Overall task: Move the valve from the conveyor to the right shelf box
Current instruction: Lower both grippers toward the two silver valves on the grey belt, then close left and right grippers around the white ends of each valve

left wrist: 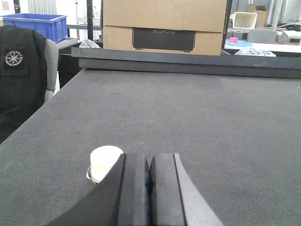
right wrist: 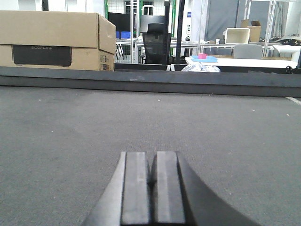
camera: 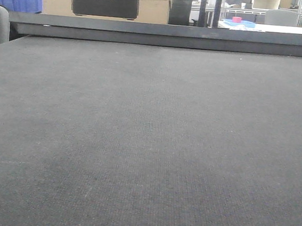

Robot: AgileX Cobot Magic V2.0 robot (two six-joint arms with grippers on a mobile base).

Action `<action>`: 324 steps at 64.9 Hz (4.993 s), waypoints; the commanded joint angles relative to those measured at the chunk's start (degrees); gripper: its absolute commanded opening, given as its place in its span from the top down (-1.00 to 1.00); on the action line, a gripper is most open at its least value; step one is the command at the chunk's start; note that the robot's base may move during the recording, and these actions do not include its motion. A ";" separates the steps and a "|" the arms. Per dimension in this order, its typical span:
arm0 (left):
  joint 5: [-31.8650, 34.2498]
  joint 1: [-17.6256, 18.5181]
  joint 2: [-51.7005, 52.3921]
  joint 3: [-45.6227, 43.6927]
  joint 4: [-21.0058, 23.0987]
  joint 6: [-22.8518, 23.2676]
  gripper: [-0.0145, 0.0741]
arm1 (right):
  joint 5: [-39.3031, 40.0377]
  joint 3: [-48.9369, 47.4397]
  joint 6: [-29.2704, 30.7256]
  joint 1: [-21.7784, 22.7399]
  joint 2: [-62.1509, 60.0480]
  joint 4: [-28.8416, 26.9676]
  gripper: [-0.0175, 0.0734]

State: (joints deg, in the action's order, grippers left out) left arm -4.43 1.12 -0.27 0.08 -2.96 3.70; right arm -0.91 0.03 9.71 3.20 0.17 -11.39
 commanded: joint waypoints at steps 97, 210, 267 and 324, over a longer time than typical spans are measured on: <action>-10.97 -0.05 -0.89 -18.03 0.08 0.35 0.92 | -6.74 -15.12 0.23 0.28 0.56 -6.84 0.97; -54.38 -0.05 -75.71 -70.05 3.66 0.37 0.92 | -61.55 -57.27 -8.55 0.28 70.30 8.04 -0.62; -57.47 -0.05 -75.63 -70.05 3.88 0.37 0.92 | -59.27 -55.29 -9.71 0.28 81.44 10.01 -0.51; -65.53 -10.11 -78.46 -72.82 -1.52 -6.23 0.91 | -63.71 -63.09 -11.63 0.28 68.53 10.57 0.97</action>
State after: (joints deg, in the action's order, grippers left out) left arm -70.04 -8.60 -77.72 -72.43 -2.96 -2.33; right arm -64.55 -61.68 -1.65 3.20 71.22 -1.54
